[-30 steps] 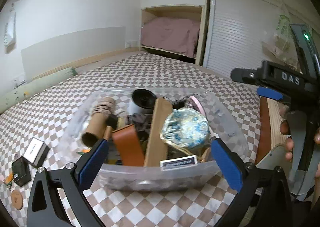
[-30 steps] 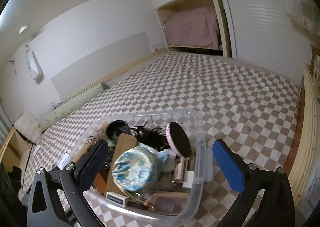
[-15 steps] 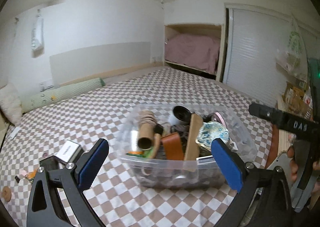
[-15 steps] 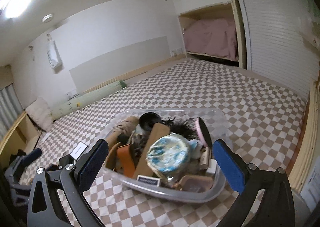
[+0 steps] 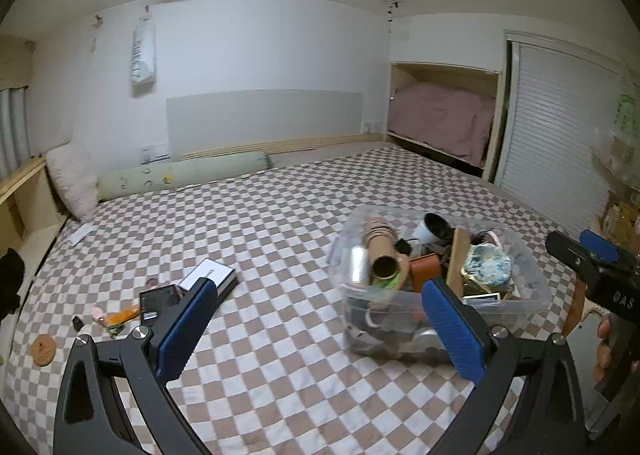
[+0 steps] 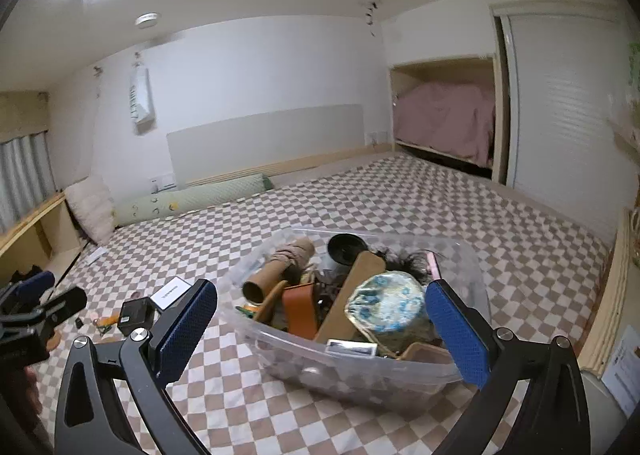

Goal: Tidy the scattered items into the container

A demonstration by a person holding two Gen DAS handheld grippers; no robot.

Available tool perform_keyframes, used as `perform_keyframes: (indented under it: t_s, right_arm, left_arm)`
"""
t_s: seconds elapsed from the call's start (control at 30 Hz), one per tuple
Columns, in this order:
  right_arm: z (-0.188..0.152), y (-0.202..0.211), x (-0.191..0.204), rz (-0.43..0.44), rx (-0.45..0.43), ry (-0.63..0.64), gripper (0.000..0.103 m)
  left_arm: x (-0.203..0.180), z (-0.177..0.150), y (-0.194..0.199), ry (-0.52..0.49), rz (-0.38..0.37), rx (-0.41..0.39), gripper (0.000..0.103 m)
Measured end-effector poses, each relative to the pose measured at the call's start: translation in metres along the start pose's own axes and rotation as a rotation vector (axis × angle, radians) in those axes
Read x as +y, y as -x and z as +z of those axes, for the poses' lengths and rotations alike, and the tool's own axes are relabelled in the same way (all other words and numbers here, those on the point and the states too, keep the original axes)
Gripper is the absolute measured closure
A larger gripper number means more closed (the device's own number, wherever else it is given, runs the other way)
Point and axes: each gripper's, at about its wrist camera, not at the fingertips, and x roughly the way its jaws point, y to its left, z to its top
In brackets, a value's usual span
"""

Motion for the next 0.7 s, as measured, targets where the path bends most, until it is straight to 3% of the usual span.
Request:
perform_keyframes:
  t_s: [0.4, 0.7]
  right_arm:
    - [-0.017, 0.003, 0.037, 0.021, -0.011, 0.106, 0.0]
    - [-0.022, 0.007, 0.041, 0.044, -0.007, 0.093, 0.0]
  left_arm:
    - [0.028, -0.014, 0.021, 0.03, 0.042, -0.007, 0.0]
    - [0.042, -0.025, 0.017, 0.035, 0.085, 0.025, 0.0]
